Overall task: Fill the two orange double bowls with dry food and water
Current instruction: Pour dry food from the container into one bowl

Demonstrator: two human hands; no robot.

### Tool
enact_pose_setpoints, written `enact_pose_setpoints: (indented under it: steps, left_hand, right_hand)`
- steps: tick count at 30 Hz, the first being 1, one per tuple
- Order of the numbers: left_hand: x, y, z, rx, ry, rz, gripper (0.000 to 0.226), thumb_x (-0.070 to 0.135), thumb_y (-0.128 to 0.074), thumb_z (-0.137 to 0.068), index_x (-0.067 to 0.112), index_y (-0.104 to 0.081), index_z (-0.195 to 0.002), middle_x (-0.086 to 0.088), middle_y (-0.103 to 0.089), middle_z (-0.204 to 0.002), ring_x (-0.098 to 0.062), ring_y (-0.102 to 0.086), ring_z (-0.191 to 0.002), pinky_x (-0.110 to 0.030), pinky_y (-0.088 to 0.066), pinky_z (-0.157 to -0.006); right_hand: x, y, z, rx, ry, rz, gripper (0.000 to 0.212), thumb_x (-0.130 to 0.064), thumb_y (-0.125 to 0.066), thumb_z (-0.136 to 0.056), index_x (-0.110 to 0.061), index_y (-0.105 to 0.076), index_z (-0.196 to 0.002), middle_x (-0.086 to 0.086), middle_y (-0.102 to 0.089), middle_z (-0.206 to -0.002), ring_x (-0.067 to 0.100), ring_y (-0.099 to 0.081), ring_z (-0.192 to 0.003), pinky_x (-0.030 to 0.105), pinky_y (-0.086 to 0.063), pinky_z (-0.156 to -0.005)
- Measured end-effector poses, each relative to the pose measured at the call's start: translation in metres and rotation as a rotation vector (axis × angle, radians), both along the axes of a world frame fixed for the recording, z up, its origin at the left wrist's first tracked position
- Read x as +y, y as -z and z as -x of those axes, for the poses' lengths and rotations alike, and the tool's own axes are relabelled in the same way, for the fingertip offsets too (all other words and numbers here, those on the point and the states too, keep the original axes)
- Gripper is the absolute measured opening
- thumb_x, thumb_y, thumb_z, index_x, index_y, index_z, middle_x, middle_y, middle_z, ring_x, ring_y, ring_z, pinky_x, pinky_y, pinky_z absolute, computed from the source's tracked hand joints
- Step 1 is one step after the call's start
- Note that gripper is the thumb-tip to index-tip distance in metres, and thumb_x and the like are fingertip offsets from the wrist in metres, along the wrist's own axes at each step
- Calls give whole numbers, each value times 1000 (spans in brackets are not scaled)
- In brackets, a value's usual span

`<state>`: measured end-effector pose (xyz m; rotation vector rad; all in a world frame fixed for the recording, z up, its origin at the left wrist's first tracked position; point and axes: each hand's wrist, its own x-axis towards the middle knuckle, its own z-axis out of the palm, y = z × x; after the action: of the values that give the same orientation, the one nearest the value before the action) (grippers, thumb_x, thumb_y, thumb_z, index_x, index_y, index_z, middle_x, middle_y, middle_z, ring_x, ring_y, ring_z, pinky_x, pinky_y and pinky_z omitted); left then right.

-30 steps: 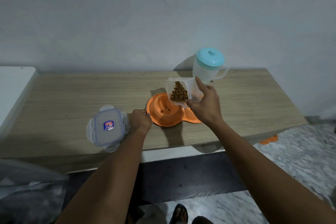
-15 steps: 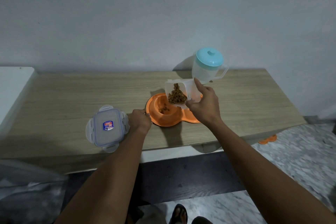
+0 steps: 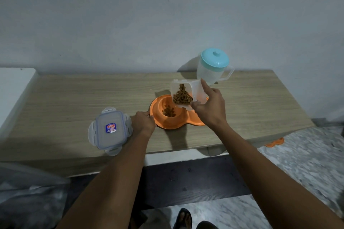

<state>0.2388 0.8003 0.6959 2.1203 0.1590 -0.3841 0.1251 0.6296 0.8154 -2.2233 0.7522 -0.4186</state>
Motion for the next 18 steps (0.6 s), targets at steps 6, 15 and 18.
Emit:
enact_pose_setpoints:
  steps: [6,15,18]
  left_hand:
    - [1,-3,1,-12,0,-1,24,15,-61,-94,12,-74,-113,-16,-77,-82,-27,-75,-77,-35,-58,-82]
    - [1,1,-1,-18,2,-6,23,15,-62,-93,13,-74,-112,-15,-77,-84,-26,-75,-75,-37,-60,-81]
    - [1,0,0,-13,-4,-1,25,14,-62,-93,13,-73,-116,-15,-78,-87,-26,-75,-75,-35,-59,-79]
  right_hand:
    - [-2,0,-1,8,1,-13,86,-19,-77,-82,-36,-35,-155,-4,-47,-120,20,-52,-121,40,-48,-107]
    - [0,-1,0,5,-30,31,86,-17,-78,-81,-34,-37,-155,1,-51,-132,16,-50,-126,22,-36,-101]
    - [1,-2,-1,-9,-22,25,86,-17,-77,-81,-35,-37,-155,0,-51,-130,17,-50,-125,22,-36,-102]
